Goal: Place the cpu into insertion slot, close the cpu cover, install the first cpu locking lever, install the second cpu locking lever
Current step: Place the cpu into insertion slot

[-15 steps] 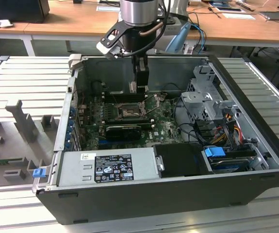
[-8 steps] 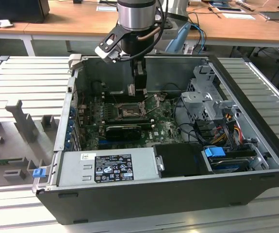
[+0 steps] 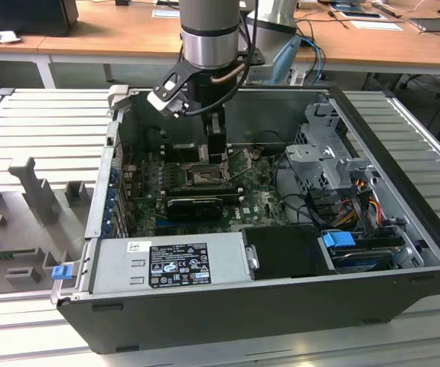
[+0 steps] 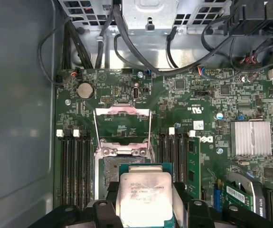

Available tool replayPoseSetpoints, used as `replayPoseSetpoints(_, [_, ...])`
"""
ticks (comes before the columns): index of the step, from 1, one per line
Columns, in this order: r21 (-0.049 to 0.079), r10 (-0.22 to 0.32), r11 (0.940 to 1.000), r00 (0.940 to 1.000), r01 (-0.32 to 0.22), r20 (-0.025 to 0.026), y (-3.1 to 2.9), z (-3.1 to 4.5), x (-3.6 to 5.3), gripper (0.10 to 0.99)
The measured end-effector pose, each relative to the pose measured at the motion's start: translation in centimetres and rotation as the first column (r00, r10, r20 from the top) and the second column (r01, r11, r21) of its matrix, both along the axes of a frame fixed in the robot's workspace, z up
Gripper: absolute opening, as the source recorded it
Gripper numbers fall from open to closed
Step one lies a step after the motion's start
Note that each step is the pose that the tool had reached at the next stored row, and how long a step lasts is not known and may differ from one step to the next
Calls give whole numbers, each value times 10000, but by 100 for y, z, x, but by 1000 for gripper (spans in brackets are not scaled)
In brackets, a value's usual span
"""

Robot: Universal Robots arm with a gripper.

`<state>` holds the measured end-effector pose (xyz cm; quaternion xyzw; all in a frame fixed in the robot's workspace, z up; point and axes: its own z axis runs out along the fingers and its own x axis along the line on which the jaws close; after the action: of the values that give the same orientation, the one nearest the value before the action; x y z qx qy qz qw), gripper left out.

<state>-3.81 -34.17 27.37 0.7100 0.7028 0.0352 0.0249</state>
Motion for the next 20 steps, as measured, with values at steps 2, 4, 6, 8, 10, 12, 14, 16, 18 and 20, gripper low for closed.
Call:
replayPoseSetpoints(2, [108,-2,9999,10000,2,0,1,-55,-5,525])
replayPoseSetpoints(4, [117,-1,9999,10000,1,0,1,-83,-5,525])
replayPoseSetpoints(6, [118,-2,9999,10000,2,5,0,-105,-10,525])
replayPoseSetpoints(8, [117,-3,9999,10000,2,38,0,-118,-11,525])
replayPoseSetpoints(10, [117,-3,9999,10000,2,48,0,-137,-11,525])
replayPoseSetpoints(12, [117,-2,9999,10000,1,49,0,-152,-11,525])
replayPoseSetpoints(14, [114,-3,9999,10000,2,47,0,-158,-11,525])
replayPoseSetpoints(16, [116,-2,9999,10000,2,48,0,-161,-12,525])
replayPoseSetpoints(18, [119,-3,9999,10000,2,50,1,-167,-12,525])
replayPoseSetpoints(20, [117,-4,9999,10000,3,49,1,-195,-20,525])
